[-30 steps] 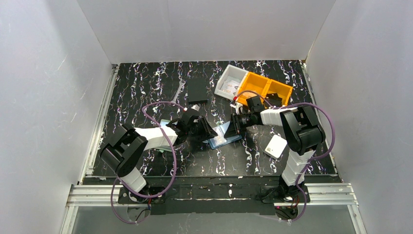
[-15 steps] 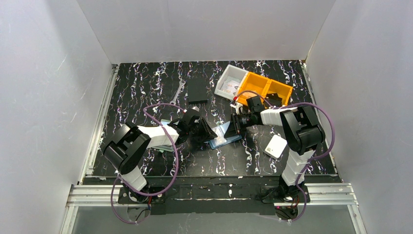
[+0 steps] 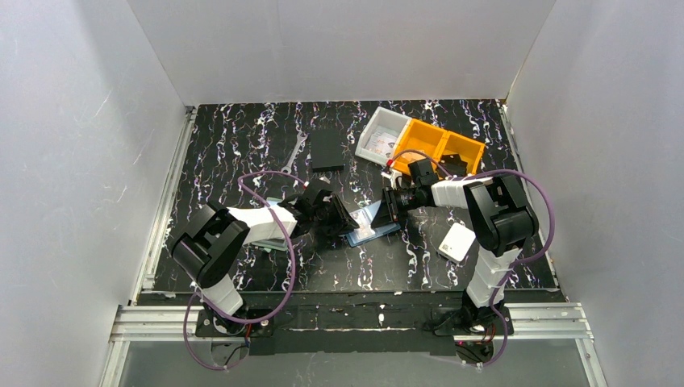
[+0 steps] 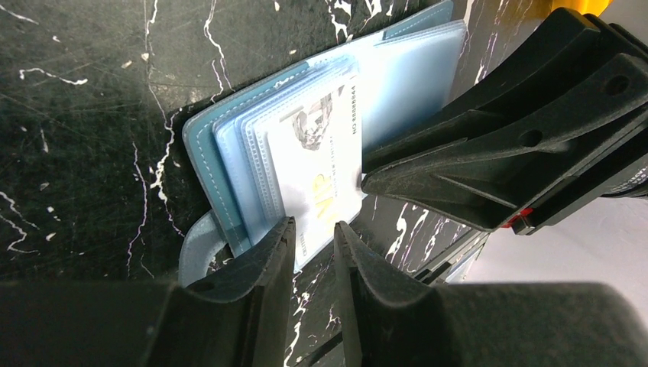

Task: Take the credit cards out of the card holder
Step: Remove the credit card from the card holder.

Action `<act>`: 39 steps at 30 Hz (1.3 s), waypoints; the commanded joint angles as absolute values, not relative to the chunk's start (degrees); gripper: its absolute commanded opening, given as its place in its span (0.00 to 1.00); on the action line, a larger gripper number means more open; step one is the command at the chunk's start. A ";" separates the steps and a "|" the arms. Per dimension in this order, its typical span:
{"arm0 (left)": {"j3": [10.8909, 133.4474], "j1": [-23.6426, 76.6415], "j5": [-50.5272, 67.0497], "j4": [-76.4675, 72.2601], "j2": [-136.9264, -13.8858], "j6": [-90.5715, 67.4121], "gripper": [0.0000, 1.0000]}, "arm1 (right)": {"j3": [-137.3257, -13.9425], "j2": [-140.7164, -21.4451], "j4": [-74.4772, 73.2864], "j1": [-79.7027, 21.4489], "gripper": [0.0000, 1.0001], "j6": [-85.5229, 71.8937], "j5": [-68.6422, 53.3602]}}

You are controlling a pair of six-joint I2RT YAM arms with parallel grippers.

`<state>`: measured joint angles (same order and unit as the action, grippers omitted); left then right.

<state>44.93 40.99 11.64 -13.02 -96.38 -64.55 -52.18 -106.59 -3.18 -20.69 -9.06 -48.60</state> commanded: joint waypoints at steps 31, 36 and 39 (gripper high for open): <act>45.70 40.73 12.01 -10.99 -103.05 -66.56 0.20 | -50.80 -110.50 1.53 -18.19 0.01 -14.29 -52.40; 44.51 40.36 11.08 -11.07 -101.68 -66.03 0.21 | -49.82 -108.95 3.36 -15.19 0.01 -14.30 -55.18; 44.09 39.85 11.29 -11.23 -101.36 -65.66 0.21 | -49.45 -107.85 4.05 -14.22 0.01 -14.19 -55.97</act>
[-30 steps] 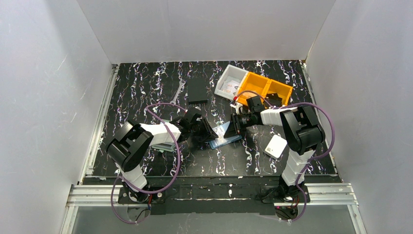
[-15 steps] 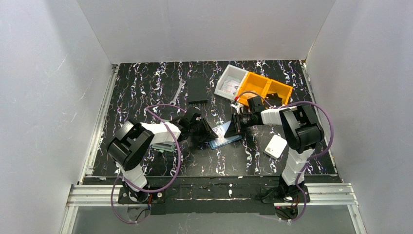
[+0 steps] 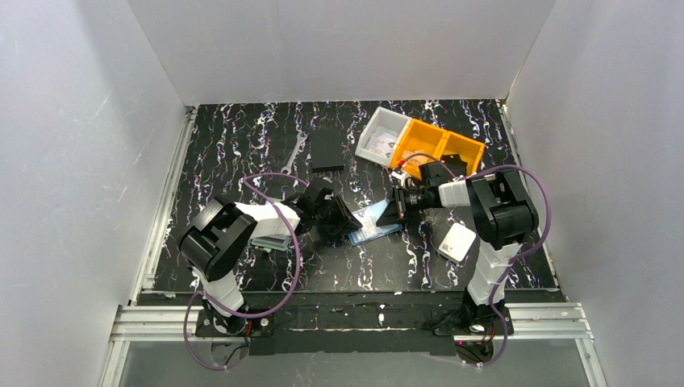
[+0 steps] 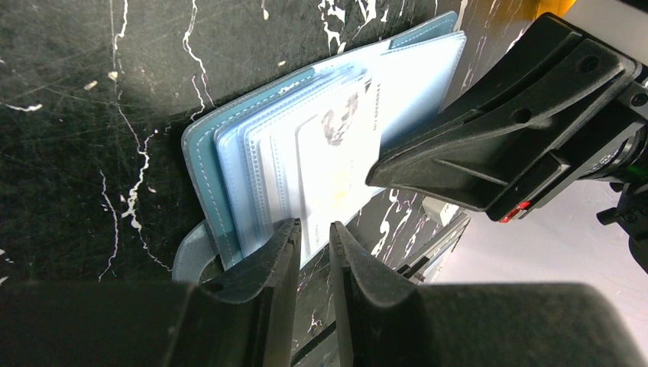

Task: Take the credit cards out of the card holder
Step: Remove the credit card from the card holder.

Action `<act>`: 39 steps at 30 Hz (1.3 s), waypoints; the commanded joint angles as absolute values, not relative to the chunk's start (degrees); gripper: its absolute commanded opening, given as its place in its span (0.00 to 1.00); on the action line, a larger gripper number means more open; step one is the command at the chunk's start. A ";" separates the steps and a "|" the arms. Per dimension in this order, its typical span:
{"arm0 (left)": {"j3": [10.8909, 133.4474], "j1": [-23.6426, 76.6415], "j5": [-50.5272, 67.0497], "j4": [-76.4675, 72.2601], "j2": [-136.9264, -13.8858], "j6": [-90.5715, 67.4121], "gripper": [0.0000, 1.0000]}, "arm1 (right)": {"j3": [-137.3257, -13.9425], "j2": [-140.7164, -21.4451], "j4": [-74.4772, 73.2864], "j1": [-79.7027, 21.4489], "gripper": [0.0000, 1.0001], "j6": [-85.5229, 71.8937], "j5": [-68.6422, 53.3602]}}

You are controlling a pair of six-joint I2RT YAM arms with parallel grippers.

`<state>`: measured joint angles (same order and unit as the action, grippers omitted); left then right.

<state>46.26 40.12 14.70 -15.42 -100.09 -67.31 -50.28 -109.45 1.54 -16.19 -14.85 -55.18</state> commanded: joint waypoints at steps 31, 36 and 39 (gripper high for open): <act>38.73 36.39 17.73 -21.91 -84.82 -56.04 0.56 | -51.67 -95.05 -6.87 -8.88 0.01 0.39 -57.26; 38.20 36.46 21.74 -30.08 -84.94 -56.79 0.63 | -49.33 -93.45 -0.98 -7.42 0.01 -6.69 -62.07; 39.04 37.00 23.02 -34.14 -87.44 -57.69 0.66 | -47.73 -92.72 5.74 -7.15 0.01 -12.40 -64.62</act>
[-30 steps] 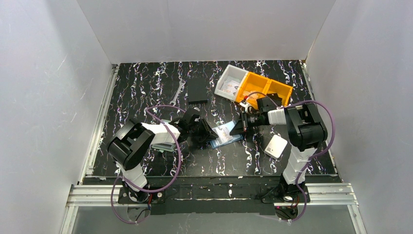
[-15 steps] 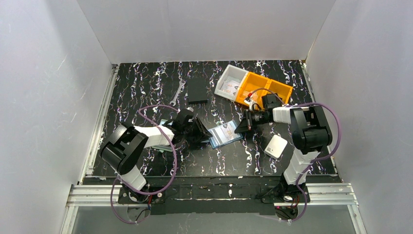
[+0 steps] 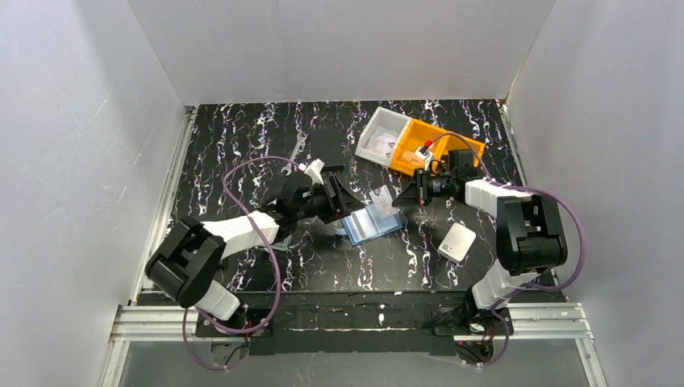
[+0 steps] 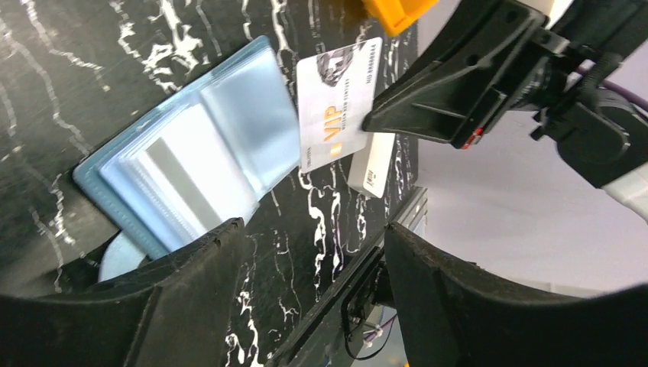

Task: Take the credit cards out of the card holder
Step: Remove the credit card from the card holder, then place the credit card in the storage box.

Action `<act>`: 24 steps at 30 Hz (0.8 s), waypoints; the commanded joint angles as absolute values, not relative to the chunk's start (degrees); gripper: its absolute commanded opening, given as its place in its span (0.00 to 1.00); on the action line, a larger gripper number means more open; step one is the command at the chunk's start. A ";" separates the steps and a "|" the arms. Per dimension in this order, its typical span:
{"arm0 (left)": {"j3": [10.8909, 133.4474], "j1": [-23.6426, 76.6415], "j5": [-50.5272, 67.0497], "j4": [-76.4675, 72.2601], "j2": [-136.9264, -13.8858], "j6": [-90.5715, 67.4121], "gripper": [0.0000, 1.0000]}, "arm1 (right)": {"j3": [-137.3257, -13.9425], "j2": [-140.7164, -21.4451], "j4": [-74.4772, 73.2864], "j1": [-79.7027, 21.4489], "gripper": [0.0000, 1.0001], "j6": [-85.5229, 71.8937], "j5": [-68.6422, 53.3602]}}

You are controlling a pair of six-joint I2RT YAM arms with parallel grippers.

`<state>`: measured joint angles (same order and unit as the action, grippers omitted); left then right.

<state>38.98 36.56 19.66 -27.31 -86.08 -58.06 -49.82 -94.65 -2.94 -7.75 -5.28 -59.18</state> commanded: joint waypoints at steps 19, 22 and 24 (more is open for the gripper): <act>44.36 39.17 28.01 -52.08 -100.42 -60.44 0.61 | -42.98 -90.17 25.31 -6.94 0.01 -33.55 -69.88; 44.38 39.16 28.20 -54.33 -101.13 -61.52 0.58 | -42.89 -90.29 25.40 -6.94 0.01 -33.66 -69.87; 44.38 39.16 28.56 -55.97 -101.76 -62.66 0.51 | -42.89 -90.37 25.44 -6.94 0.01 -33.75 -69.79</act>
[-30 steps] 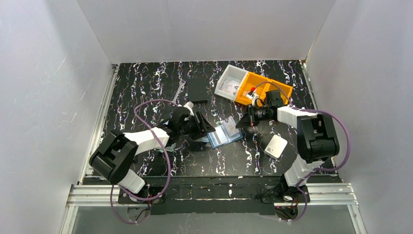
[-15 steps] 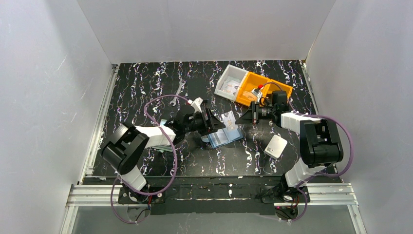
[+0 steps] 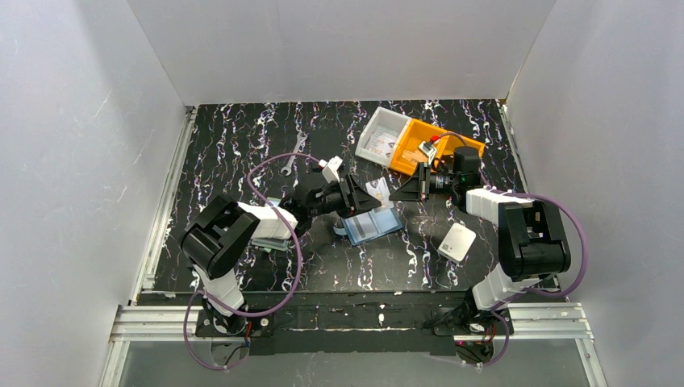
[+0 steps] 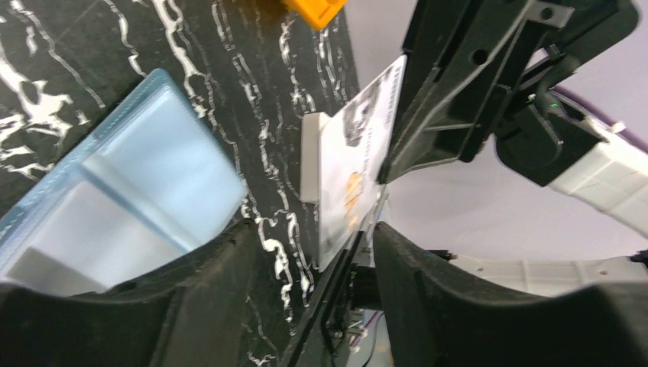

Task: Take the credit cards out of the card holder
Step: Place the credit card in the storage box.

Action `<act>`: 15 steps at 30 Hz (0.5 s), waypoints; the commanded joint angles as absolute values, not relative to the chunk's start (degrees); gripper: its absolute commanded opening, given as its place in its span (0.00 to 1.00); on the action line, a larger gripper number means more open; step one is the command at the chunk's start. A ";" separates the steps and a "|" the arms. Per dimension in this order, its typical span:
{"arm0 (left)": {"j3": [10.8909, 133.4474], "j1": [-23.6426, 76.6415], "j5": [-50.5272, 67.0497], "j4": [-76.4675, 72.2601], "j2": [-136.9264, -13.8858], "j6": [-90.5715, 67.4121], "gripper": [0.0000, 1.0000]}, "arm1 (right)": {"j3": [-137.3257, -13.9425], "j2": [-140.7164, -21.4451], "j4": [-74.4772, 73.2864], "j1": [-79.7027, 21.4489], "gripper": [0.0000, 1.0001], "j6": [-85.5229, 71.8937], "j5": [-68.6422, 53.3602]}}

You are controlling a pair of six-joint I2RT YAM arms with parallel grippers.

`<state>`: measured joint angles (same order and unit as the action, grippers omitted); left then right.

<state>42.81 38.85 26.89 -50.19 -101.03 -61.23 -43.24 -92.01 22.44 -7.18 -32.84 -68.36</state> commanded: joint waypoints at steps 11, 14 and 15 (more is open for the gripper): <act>43.68 39.06 31.00 -64.95 -104.99 -66.98 0.00 | -44.24 -90.88 18.41 -7.35 0.01 -27.18 -68.85; 41.76 38.13 32.54 -62.18 -102.23 -63.79 0.00 | -49.60 -90.16 0.24 -7.38 0.25 -10.99 -66.29; 40.95 37.80 33.37 -59.44 -100.82 -61.87 0.00 | -52.47 -89.88 -8.09 -7.38 0.33 -2.75 -64.79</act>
